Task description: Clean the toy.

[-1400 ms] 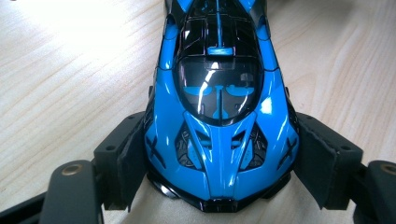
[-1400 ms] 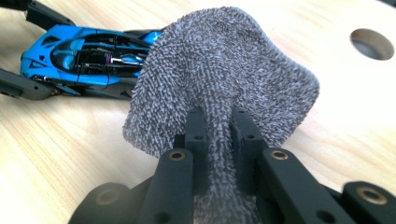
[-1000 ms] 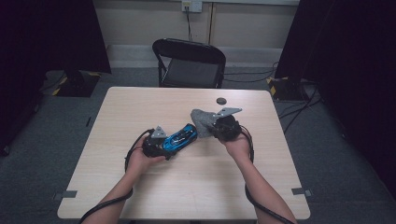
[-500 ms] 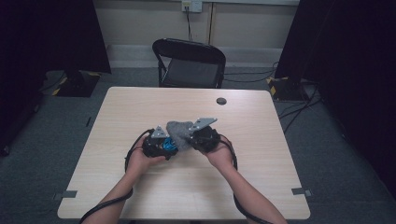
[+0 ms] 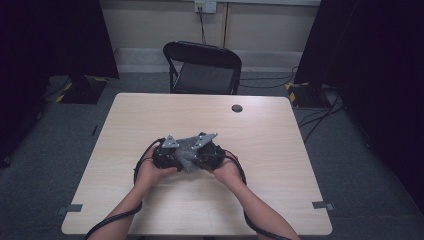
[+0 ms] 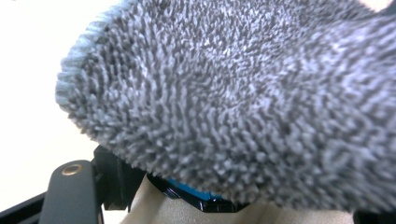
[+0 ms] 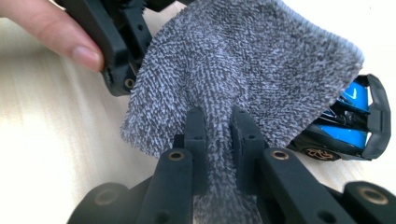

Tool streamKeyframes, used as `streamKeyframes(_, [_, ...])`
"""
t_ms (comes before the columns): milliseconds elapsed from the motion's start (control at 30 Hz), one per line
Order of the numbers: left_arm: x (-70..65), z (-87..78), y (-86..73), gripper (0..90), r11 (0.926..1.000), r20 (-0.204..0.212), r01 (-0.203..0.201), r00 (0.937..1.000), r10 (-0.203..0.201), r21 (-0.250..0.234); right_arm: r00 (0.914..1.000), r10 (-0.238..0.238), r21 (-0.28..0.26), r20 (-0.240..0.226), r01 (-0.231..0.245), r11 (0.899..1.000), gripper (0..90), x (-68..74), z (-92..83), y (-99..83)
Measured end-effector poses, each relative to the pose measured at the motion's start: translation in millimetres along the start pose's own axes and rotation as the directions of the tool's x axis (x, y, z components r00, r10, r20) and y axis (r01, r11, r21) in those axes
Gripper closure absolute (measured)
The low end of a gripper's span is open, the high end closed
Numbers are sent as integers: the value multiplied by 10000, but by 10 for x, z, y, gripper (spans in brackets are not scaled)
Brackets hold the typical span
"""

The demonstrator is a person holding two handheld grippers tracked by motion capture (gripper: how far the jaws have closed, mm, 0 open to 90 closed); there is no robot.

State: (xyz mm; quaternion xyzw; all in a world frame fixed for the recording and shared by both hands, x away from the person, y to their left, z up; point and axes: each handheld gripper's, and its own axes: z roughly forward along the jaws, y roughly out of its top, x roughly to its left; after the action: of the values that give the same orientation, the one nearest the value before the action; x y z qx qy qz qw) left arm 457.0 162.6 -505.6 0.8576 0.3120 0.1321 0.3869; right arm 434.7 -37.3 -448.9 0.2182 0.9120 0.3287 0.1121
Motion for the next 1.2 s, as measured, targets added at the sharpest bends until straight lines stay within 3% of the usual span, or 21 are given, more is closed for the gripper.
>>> streamKeyframes(267, [1, 0, 0, 249, 10000, 4, -13, 10000, 13, 9, 9996, 184, 251, 217, -189, 9995, 791, -88, 24, -37])
streamKeyframes(600, [7, -4, 2, 249, 9999, 17, -119, 9999, 119, 77, 9975, 515, 159, 491, -523, 9985, 791, -173, -4, -89])
streamKeyframes(1200, [1, 1, -1, 249, 10000, 116, -5, 9999, 4, 63, 9843, 1279, 106, 1213, -1301, 9914, 792, -444, -107, -234])
